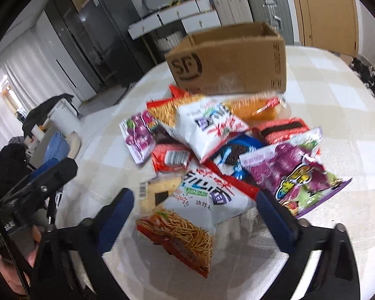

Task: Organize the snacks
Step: 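Grasp the white-and-red noodle snack bag with the right gripper while the left gripper approaches the clear cracker pack, then grasp the clear cracker pack with the left gripper while the right gripper lifts the noodle bag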

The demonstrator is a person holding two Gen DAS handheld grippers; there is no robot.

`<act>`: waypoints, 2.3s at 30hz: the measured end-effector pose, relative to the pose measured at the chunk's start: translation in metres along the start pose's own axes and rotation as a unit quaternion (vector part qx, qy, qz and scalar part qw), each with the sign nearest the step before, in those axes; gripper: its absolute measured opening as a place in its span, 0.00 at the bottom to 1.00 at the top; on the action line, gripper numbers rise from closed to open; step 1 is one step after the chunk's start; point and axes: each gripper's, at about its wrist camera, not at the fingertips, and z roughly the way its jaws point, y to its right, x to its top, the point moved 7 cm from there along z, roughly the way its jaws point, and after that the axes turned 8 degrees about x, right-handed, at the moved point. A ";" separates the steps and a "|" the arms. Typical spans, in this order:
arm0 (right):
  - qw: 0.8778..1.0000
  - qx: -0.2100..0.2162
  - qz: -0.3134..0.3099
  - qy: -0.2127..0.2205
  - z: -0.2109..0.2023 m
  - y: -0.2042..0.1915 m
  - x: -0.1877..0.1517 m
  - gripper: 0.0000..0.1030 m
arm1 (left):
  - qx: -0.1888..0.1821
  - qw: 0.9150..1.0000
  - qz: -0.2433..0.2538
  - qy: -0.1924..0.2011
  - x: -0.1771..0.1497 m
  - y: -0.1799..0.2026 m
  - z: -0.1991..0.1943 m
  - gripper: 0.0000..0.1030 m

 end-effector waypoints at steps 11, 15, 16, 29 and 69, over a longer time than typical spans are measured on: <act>1.000 -0.001 -0.001 0.008 -0.004 0.010 -0.007 0.45 | -0.003 1.000 0.008 -0.027 -0.011 0.007 0.017 0.99; 1.000 -0.005 -0.012 0.008 -0.009 0.007 -0.013 0.49 | 0.000 1.000 0.014 -0.026 -0.013 0.011 0.013 0.99; 1.000 -0.007 -0.017 0.003 -0.008 0.006 -0.014 0.52 | 0.000 1.000 0.014 -0.025 -0.013 0.012 0.012 0.99; 0.999 0.033 -0.002 -0.023 0.002 0.005 -0.025 0.48 | 0.016 0.999 0.012 -0.031 -0.018 0.004 0.008 0.99; 0.987 0.078 -0.022 0.142 -0.105 0.026 -0.022 0.47 | -0.030 0.983 0.096 -0.152 -0.061 0.098 0.090 0.60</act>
